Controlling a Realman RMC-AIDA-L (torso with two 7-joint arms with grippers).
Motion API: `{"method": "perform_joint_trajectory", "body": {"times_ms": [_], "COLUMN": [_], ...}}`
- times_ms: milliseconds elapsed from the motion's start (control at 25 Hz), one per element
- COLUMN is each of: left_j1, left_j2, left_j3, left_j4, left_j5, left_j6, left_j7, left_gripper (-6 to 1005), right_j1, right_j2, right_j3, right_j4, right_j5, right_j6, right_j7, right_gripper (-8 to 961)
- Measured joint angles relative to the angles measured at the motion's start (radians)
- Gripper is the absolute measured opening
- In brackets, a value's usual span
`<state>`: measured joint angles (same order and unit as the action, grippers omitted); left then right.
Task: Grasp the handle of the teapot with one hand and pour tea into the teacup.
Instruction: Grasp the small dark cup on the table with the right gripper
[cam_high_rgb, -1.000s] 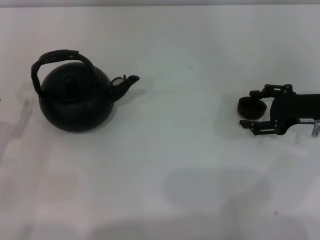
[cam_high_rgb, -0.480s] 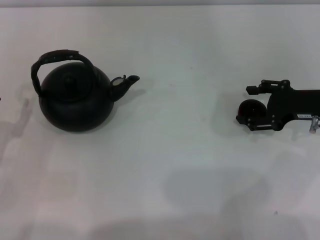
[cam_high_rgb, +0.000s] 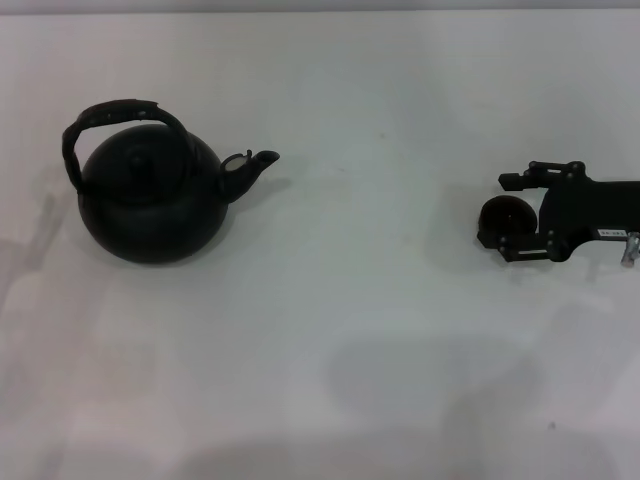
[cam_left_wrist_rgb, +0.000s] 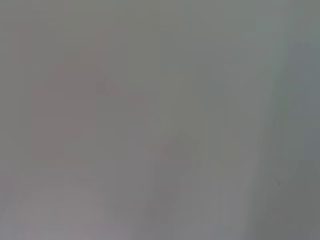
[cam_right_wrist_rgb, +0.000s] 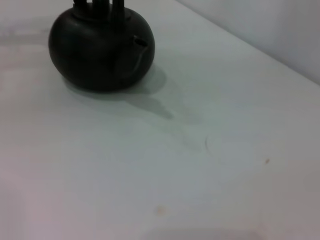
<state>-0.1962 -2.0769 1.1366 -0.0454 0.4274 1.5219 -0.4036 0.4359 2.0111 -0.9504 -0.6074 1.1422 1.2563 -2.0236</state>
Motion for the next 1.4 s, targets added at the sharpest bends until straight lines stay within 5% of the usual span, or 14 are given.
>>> {"method": "perform_joint_trajectory", "body": {"times_ms": [1000,1120,1400], "left_j1": [-0.002,-0.001,0.0], "left_j2": [-0.002,-0.002,-0.003], "left_j3": [0.0,0.0,0.0], "left_j4": [0.001,0.001,0.001], "left_j5": [0.001,0.001,0.001], "left_j6": [0.001,0.001,0.003], "left_j7": [0.014,0.014,0.014], "left_gripper": [861,861,862], "right_j1": [-0.029,-0.026,-0.005], "right_j2": [0.0,0.002,0.003], "right_j3": [-0.017,-0.028,-0.035], "right_j4": [0.0,0.001,-0.03], "right_j5": [-0.002,0.002,0.014], "right_j6": [-0.019,-0.019,0.1], "right_j7": [-0.01,-0.007,0.066], "right_gripper": [829,715,725]}}
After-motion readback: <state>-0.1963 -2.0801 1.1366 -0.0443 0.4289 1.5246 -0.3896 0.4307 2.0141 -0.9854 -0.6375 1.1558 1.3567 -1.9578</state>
